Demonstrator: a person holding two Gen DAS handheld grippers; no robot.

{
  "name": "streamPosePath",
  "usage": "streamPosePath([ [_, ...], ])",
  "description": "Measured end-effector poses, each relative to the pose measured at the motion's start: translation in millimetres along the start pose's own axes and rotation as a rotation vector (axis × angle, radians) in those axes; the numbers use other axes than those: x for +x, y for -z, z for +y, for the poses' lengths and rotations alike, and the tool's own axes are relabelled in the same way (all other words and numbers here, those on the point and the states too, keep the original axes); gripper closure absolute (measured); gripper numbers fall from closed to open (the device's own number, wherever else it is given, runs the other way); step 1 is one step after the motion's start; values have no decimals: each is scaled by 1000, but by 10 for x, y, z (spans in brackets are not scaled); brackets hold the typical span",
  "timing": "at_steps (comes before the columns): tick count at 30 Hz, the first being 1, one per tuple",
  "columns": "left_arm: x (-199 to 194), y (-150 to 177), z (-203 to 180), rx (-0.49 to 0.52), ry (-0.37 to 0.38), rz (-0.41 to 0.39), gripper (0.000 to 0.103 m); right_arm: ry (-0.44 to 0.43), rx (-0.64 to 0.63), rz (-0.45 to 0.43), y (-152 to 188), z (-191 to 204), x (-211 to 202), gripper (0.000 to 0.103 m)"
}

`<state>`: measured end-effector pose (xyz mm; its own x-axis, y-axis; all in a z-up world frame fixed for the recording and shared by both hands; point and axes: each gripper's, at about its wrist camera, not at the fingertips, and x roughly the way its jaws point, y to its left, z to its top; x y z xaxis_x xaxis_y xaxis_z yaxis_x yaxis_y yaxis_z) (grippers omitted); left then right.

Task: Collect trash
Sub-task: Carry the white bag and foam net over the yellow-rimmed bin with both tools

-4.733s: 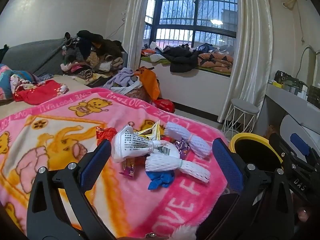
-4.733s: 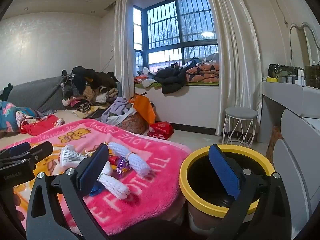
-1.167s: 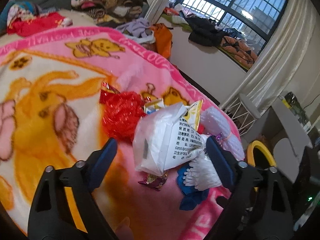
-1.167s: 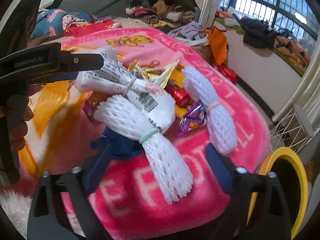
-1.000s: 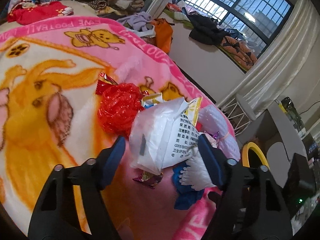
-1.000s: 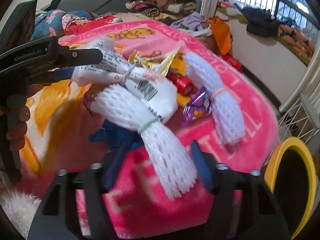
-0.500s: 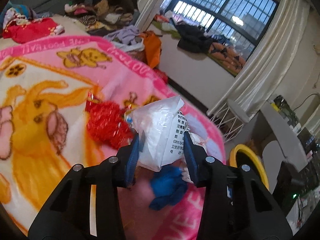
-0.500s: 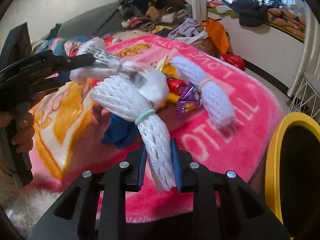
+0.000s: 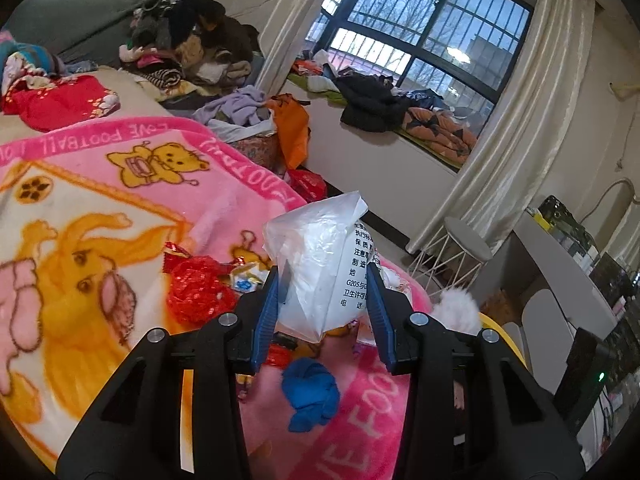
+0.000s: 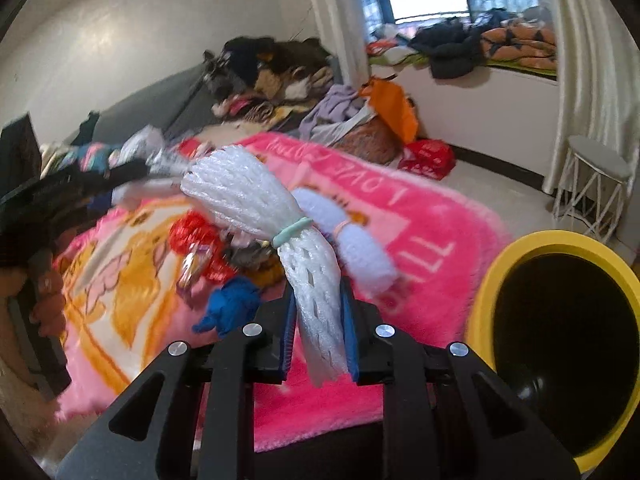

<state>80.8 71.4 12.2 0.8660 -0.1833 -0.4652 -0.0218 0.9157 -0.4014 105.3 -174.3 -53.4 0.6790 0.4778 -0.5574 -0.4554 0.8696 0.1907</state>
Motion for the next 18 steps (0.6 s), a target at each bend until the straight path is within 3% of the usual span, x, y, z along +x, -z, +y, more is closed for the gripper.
streamPosePath([
  [18,246,211,-750,127,108,48,69,178,167,-102,-29,-681,-370,83],
])
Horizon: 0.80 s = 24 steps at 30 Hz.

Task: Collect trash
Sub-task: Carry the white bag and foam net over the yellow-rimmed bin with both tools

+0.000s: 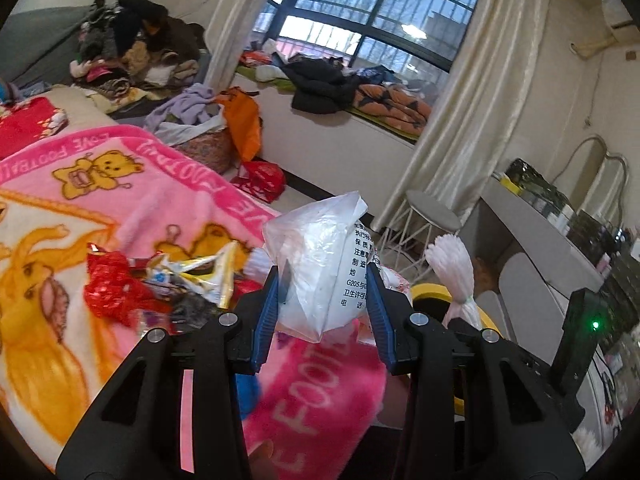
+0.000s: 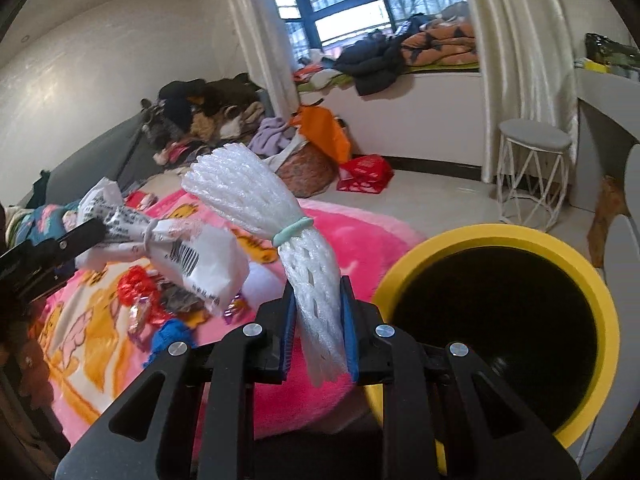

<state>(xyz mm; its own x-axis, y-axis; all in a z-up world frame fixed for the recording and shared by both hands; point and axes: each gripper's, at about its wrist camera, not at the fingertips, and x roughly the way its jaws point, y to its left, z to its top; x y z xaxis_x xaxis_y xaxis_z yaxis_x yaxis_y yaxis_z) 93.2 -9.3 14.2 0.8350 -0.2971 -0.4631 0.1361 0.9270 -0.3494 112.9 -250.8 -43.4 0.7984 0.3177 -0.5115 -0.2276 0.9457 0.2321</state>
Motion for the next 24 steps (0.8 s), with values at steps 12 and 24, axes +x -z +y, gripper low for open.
streamPosePath([
  [12,205,122,-352,75,43,41,69,127,55,-27,18,-425,-54,83],
  [24,441,237,-740,149,92,84,69,213,144,-11,62,-840,-69,83],
])
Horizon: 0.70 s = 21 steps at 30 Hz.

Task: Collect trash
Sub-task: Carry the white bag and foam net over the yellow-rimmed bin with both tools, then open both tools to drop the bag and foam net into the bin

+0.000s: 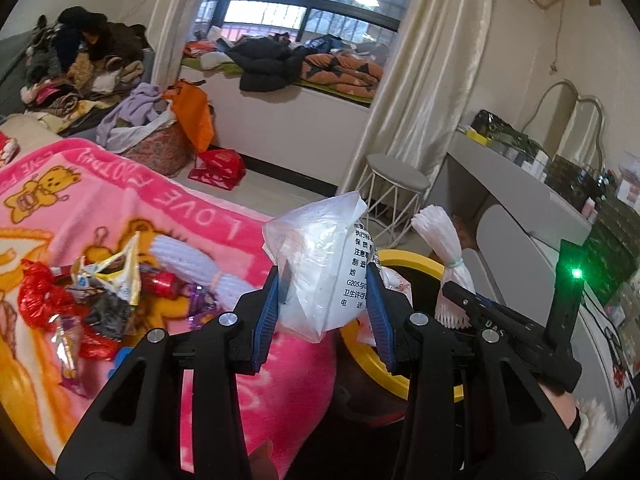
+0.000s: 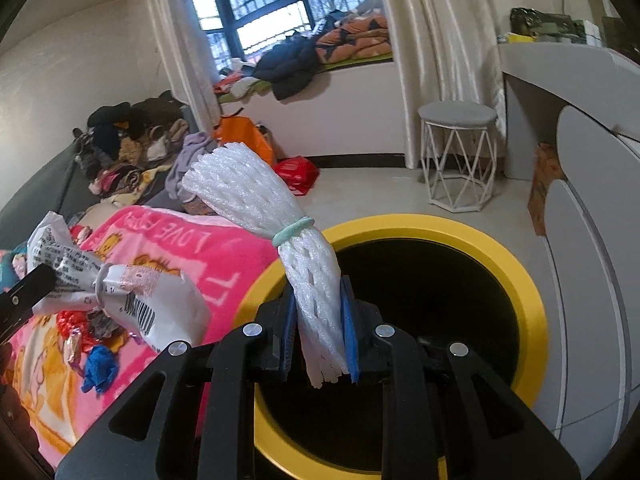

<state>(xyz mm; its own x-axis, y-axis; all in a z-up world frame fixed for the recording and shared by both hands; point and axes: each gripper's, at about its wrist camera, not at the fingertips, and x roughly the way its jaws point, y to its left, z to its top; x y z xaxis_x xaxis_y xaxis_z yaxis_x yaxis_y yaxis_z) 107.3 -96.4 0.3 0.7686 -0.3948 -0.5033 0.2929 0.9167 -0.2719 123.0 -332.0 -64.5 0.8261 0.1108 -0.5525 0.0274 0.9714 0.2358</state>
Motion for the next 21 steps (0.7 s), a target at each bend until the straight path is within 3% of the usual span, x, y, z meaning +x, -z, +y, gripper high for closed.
streamPosePath([
  [21,698,197,-532,121,33,127,68,102,160,49,72,-583,148,81],
])
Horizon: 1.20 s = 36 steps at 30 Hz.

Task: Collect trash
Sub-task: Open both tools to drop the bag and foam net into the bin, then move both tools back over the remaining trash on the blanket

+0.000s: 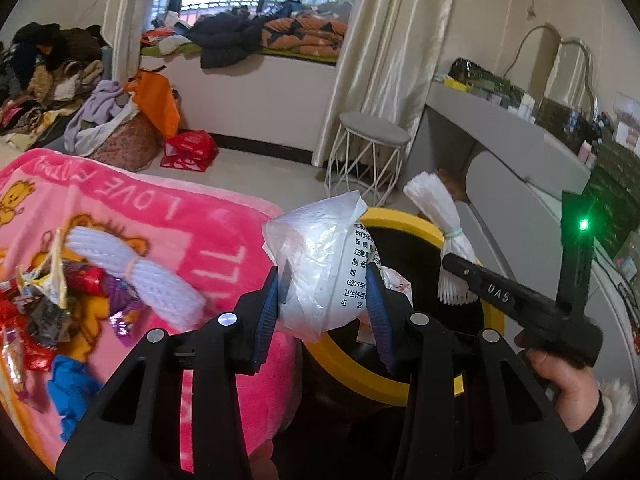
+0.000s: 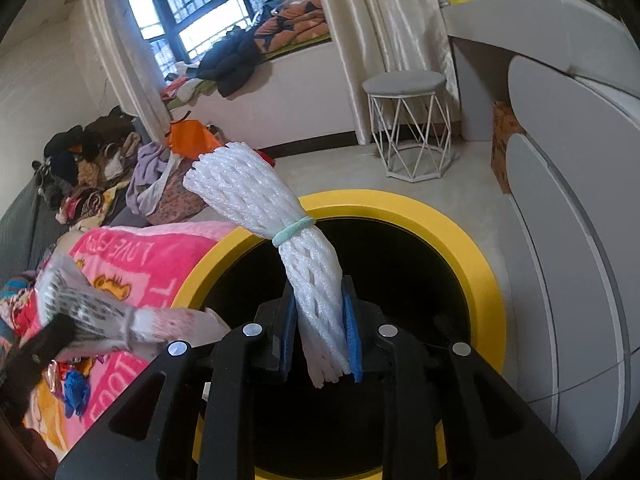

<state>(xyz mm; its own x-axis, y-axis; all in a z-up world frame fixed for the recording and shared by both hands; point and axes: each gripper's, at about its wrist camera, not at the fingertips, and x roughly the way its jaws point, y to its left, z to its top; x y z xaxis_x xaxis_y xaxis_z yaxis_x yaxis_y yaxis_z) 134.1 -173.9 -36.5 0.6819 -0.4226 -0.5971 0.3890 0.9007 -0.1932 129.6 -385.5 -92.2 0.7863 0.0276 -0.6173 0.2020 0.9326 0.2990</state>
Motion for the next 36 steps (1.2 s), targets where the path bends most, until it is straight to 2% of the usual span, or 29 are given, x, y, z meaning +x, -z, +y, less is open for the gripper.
streamPosePath([
  [3,110,21,-55,15,3,19,68,4,30,8,3,-79,21,81],
  [6,192,42,-87,20,8,30,66,5,60,18,5,-146,45,77],
  [9,221,55,-18,-23,41,45,44,18,95,22,6,-205,55,50],
  [10,218,55,-11,-30,41,42,32,20,102,21,8,-216,53,47],
  [11,194,62,11,-36,37,30,26,22,108,21,8,-227,54,47],
  [12,166,67,33,-43,36,22,24,25,110,24,7,-230,57,45],
  [14,127,71,65,-63,38,13,11,34,103,20,10,-200,48,39],
  [25,-164,85,246,-103,-34,-48,11,20,-50,-65,10,155,-103,28],
  [36,-446,94,487,-133,-116,-99,11,-67,-167,-153,45,582,-337,20],
])
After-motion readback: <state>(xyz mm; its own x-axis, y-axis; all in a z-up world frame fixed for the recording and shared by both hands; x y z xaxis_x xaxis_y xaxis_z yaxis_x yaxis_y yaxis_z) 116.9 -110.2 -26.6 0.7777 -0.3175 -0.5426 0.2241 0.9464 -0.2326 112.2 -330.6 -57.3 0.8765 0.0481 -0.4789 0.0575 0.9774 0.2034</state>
